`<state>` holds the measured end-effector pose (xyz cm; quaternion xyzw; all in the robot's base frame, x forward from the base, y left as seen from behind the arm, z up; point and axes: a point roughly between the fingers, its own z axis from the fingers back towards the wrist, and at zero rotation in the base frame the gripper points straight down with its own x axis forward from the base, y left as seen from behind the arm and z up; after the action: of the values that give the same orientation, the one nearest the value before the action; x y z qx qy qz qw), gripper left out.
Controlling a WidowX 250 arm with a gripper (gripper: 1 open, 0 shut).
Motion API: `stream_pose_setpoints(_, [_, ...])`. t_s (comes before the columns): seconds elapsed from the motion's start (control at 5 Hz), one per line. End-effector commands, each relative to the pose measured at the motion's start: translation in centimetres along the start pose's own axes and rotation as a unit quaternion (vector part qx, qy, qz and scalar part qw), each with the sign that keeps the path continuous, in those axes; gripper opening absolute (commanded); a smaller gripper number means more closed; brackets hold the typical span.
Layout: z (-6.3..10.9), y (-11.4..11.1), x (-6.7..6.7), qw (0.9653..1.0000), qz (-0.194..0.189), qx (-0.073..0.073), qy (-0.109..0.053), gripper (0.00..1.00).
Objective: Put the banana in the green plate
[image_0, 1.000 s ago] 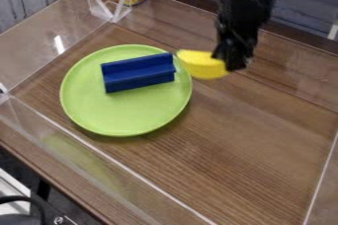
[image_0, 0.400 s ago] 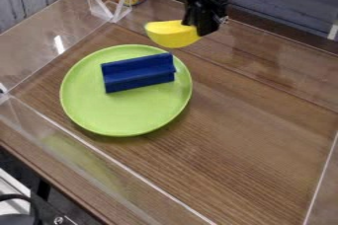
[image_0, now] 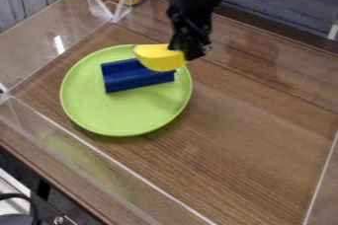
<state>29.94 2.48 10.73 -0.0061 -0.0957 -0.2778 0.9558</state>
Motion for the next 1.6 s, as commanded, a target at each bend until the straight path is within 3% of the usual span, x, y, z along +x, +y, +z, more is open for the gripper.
stream_pose_setpoints(0.0, [2.5, 0.3, -1.6, 0.9995, 0.011, 0.018, -0.023, 0.00])
stream_pose_setpoints(0.2, [3.3, 0.5, -3.9, 0.9991, 0.030, 0.018, -0.023, 0.00])
stream_pose_setpoints(0.4, [3.2, 1.1, -5.9, 0.9991, 0.027, 0.014, -0.028, 0.00])
stream_pose_setpoints(0.6, [2.6, 1.6, -7.6, 0.9995, 0.018, 0.007, -0.026, 0.00])
stream_pose_setpoints(0.8, [2.2, 1.4, -8.3, 0.9993, 0.027, 0.003, -0.025, 0.00])
stream_pose_setpoints(1.0, [2.3, 0.9, -8.4, 0.9990, 0.035, 0.000, -0.027, 1.00])
stream_pose_setpoints(1.4, [1.9, -1.0, -9.2, 0.9983, 0.052, -0.008, -0.025, 1.00])
